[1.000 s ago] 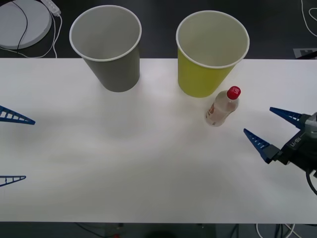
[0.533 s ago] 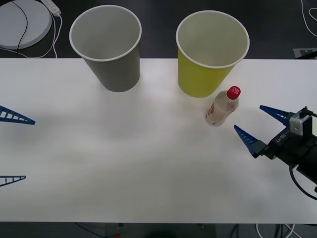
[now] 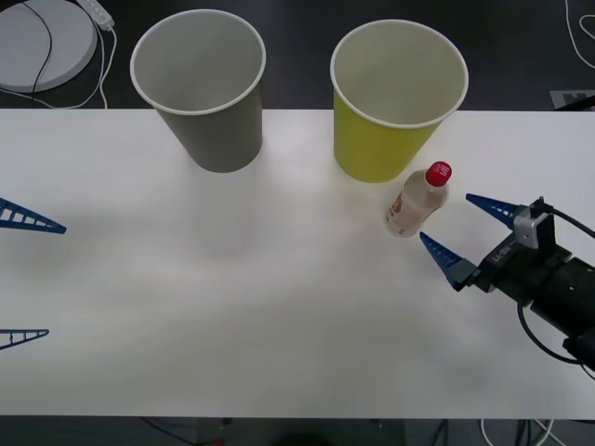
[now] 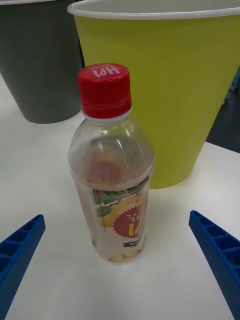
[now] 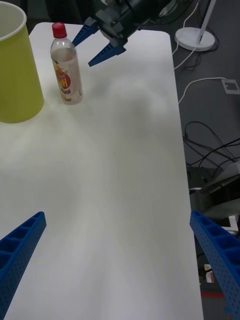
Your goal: Put the can into the green bin and the plastic bottle into the gray bin
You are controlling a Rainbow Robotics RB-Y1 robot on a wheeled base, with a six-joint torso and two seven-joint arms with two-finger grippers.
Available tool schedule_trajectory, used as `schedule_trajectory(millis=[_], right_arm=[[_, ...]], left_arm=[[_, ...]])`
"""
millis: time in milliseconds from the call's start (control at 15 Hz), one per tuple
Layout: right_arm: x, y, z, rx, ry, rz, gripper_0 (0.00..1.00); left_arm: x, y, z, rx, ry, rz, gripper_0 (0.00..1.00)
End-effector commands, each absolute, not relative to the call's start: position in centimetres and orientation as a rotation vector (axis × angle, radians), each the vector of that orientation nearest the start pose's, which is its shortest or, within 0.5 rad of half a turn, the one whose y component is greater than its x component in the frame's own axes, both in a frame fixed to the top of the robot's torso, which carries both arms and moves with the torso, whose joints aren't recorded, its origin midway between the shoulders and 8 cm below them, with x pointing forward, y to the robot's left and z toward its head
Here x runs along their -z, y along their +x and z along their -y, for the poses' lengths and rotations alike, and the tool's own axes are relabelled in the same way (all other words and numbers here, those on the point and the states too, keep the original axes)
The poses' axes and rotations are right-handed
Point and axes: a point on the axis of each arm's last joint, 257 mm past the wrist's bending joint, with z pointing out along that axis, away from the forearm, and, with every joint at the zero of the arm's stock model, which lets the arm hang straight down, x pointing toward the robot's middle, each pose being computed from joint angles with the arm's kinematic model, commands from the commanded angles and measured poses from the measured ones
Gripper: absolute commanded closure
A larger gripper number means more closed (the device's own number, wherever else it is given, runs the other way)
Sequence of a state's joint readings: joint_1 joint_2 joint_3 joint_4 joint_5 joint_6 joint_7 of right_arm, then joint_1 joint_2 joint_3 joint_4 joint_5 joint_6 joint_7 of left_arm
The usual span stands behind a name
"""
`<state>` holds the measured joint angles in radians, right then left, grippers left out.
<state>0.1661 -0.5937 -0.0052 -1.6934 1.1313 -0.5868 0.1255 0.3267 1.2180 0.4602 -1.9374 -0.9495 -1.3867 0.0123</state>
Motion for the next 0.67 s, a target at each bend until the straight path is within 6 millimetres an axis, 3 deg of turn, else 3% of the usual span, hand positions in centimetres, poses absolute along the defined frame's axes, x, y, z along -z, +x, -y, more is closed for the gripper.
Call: schedule_trajectory(millis=[67, 667], right_arm=[[22.2, 45.7, 24.2, -0.272, -0.675, -1.564, 0.0], [22.0, 47.6, 22.0, -0.231, -0.67, -1.555, 0.0]], left_arm=[[9.6, 29.0, -28.9, 0.474, 1.648, -1.481, 0.0], [9.6, 29.0, -28.9, 0.474, 1.648, -1.481, 0.0]])
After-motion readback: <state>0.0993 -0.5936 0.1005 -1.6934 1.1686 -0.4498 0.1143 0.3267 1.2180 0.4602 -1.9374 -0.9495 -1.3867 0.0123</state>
